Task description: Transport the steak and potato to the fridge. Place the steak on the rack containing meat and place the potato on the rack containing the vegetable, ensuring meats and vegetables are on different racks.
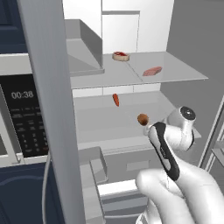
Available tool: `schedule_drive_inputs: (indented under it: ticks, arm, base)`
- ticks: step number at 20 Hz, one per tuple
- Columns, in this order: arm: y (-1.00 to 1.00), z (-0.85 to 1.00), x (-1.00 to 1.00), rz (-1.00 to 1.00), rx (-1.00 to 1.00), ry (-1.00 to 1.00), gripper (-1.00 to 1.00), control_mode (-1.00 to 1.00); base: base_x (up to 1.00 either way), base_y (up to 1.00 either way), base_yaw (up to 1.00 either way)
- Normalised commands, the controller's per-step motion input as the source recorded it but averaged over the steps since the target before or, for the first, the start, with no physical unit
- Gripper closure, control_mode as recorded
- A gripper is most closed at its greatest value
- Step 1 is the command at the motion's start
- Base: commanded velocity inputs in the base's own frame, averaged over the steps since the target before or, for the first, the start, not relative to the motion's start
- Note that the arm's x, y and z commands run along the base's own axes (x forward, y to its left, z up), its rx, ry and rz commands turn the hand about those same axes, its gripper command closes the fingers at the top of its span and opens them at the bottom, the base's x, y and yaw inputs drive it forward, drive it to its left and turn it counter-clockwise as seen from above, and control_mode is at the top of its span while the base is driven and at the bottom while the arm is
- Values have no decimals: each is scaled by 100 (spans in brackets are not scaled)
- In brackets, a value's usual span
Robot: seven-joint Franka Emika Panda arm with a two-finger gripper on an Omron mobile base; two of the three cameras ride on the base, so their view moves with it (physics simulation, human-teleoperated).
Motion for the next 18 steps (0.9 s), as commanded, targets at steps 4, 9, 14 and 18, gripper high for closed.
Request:
schedule_drive_inputs:
  ticks: [4,9,14,18]
  arm:
    - [0,96,-100,-2,0,8,-100,-100]
    - [6,91,-96,-2,0,11,-100,-100]
    - [2,71,-100,0,0,1,-100,-100]
    - [13,58,-100,0,0,0,-100,-100]
  base:
    - [0,0,0]
    - [0,0,0]
    - [0,0,0]
    - [0,0,0]
